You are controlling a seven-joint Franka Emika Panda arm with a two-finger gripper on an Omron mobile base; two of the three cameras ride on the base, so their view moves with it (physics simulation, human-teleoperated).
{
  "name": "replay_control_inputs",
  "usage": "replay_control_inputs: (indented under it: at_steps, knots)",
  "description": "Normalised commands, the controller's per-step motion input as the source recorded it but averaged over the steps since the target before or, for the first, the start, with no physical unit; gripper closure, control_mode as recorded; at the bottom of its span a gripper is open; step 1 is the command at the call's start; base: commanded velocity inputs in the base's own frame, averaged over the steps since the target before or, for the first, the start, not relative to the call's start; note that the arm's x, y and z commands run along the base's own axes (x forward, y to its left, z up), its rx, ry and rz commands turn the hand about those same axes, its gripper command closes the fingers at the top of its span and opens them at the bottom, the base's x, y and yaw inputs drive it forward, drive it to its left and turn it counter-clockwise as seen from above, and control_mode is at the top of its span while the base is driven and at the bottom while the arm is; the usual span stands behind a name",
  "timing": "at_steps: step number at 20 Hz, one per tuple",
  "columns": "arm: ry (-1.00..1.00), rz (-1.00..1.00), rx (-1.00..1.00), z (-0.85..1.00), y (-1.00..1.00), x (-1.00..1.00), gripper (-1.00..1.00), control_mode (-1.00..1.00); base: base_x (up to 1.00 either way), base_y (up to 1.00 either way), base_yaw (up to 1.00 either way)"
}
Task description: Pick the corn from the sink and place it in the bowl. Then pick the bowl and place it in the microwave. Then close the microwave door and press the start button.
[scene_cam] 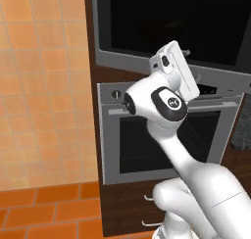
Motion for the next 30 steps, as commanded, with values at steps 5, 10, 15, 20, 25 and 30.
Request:
replay_control_inputs:
  at_steps: [5,10,15,20,25,30]
  knots:
    - [0.04,0.23,0.07,0.33,-0.37,0.79,-1.0,-1.0,0.0,0.0,0.0]
    - [0.05,0.25,0.05,0.25,-0.32,0.73,-1.0,-1.0,0.0,0.0,0.0]
    - [0.09,0.22,0.02,0.09,-0.11,0.58,-1.0,-1.0,0.0,0.0,0.0]
    - [0.16,0.12,0.0,0.01,0.0,0.47,-1.0,-1.0,0.0,0.0,0.0]
    - [0.18,0.05,0.0,0.03,0.02,0.43,-1.0,-1.0,0.0,0.0,0.0]
    - [0.15,0.04,0.0,0.0,0.03,0.33,-1.0,-1.0,0.0,0.0,0.0]
